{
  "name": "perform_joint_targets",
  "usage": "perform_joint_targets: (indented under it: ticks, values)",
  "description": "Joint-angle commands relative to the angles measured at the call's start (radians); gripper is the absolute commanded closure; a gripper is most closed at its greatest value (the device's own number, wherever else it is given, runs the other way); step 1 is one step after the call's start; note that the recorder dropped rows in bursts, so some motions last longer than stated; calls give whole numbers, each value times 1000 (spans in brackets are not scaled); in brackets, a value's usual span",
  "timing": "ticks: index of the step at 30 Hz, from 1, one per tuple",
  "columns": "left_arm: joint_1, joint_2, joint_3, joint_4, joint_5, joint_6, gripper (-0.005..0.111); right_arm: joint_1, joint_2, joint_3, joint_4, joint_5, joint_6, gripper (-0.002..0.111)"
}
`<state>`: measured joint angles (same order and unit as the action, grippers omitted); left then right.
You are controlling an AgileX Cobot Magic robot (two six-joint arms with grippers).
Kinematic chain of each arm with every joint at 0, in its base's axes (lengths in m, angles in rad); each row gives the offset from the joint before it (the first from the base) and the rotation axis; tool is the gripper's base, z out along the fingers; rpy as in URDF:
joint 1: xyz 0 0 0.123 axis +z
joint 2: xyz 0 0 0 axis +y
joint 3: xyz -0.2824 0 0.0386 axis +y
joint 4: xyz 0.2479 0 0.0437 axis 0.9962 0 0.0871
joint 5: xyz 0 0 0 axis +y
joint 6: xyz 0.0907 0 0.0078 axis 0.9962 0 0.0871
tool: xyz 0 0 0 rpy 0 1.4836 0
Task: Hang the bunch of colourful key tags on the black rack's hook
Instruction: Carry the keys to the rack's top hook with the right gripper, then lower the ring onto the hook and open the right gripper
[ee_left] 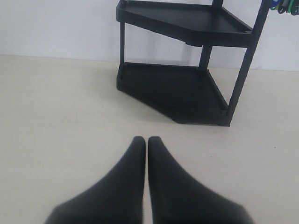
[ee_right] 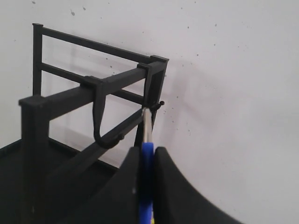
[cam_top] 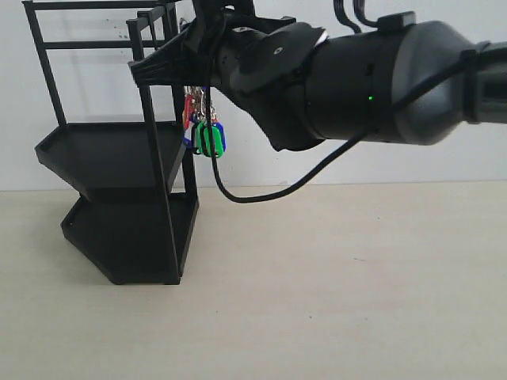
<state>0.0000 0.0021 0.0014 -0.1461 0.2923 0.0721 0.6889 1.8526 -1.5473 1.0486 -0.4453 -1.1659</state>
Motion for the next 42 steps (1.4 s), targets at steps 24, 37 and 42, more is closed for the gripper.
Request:
perform_joint_targets:
  ticks: [24, 37, 42]
  values:
    - [-1, -2, -1, 5, -8, 3, 102, -1, 43, -61, -35, 43, 58, 108]
    - [-1, -2, -1, 5, -8, 3, 102, -1, 43, -61, -35, 76, 58, 108]
    - [-1, -2, -1, 5, -8, 3, 102, -1, 43, -61, -37, 65, 58, 94]
